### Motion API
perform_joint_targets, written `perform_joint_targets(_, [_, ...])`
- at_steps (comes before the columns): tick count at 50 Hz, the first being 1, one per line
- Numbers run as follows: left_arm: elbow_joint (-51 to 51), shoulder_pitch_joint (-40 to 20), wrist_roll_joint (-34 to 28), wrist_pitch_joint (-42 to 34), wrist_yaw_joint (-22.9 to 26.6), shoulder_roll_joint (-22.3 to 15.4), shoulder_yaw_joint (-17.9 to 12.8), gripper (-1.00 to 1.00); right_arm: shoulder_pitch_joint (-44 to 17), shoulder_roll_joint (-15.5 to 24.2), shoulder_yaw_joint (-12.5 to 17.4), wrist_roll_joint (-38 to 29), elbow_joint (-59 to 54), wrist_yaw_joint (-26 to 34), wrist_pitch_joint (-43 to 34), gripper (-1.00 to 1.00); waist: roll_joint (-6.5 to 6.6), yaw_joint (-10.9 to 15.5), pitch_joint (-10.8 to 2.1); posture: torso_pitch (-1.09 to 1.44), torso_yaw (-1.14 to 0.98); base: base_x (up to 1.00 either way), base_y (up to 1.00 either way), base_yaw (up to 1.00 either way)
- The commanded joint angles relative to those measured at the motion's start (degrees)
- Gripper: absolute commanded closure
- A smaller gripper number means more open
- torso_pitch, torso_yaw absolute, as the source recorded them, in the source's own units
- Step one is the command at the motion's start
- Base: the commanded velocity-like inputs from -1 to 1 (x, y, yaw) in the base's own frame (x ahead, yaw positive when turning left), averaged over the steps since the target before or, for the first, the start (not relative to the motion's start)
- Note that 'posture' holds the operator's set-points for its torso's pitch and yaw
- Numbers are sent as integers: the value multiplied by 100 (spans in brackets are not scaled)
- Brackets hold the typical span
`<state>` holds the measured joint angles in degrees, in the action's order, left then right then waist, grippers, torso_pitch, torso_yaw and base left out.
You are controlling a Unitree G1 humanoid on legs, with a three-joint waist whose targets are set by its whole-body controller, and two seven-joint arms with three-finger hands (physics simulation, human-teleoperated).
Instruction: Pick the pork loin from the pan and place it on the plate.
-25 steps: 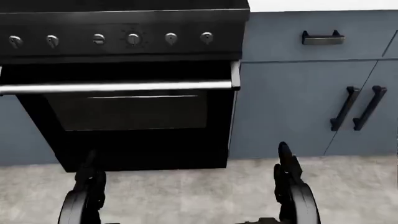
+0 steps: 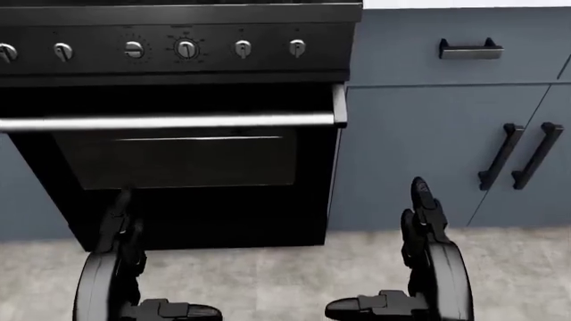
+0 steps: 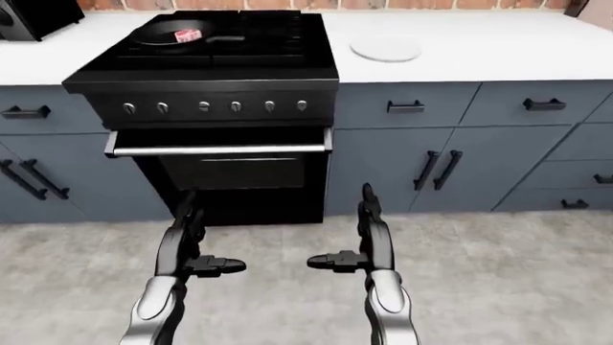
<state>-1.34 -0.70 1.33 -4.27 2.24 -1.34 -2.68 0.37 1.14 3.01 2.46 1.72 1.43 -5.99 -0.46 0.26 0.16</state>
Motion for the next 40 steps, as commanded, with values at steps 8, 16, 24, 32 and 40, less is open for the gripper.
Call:
perform_joint_targets(8, [463,-600,113,-315,-24,-177,-215,-100,-474,59,84,135,638,-152,-674,-100,13,-6,-93,0,0,0,0,0])
perform_joint_targets(16, [820,-1235,273,-1117,-136,-402,-459,-100,-1042,228,276,303,1237,-326,-1754,-100,22,1,-81,0,0,0,0,0])
perform_joint_targets(24, [1256,-1757,529,-1971,-252,-664,-668,-100,-1707,430,413,506,1821,-492,-2741,-100,29,1,-62,0,0,0,0,0])
perform_joint_targets(32, [1744,-2357,833,-2967,-323,-956,-815,-100,-2506,808,661,796,2175,-551,-3610,-100,28,6,-35,0,0,0,0,0])
perform_joint_targets(40, [1996,-2934,1108,-3693,-437,-1293,-998,-100,-3283,1239,970,1181,2268,-674,-4509,-100,25,13,-11,0,0,0,0,0])
